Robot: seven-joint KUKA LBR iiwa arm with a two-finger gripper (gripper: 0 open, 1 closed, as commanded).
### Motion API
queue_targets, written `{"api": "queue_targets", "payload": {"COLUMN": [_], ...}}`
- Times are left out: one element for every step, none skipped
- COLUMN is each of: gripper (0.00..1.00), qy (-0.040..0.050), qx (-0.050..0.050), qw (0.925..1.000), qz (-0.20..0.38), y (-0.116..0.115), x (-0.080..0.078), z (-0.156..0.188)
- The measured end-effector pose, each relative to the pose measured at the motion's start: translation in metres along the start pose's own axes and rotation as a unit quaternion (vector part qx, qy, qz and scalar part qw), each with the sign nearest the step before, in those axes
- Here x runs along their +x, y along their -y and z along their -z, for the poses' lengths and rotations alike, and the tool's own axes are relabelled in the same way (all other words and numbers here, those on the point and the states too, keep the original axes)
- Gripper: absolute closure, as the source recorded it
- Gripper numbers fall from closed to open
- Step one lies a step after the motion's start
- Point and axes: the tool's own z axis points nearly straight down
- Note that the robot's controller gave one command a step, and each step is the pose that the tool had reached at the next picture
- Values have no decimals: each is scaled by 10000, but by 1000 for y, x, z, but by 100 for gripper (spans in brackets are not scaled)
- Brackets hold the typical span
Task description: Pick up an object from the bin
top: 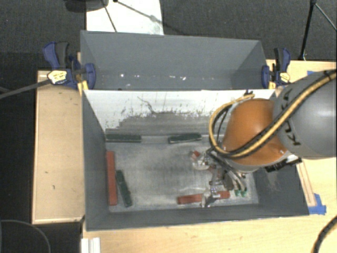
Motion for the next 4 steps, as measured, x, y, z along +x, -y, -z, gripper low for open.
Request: {"api": "queue_targets", "payload": {"gripper": [0,0,100,100], "qy": [31,77,26,26], "qx": [3,-2,0,0], "qw": [10000,9997,9997,9997], "qz": [10,244,245,244], "y": [2,-11,-9,-9], "x": [-1,-4,-1,-1], "z": [34,-47,-38,-38]}}
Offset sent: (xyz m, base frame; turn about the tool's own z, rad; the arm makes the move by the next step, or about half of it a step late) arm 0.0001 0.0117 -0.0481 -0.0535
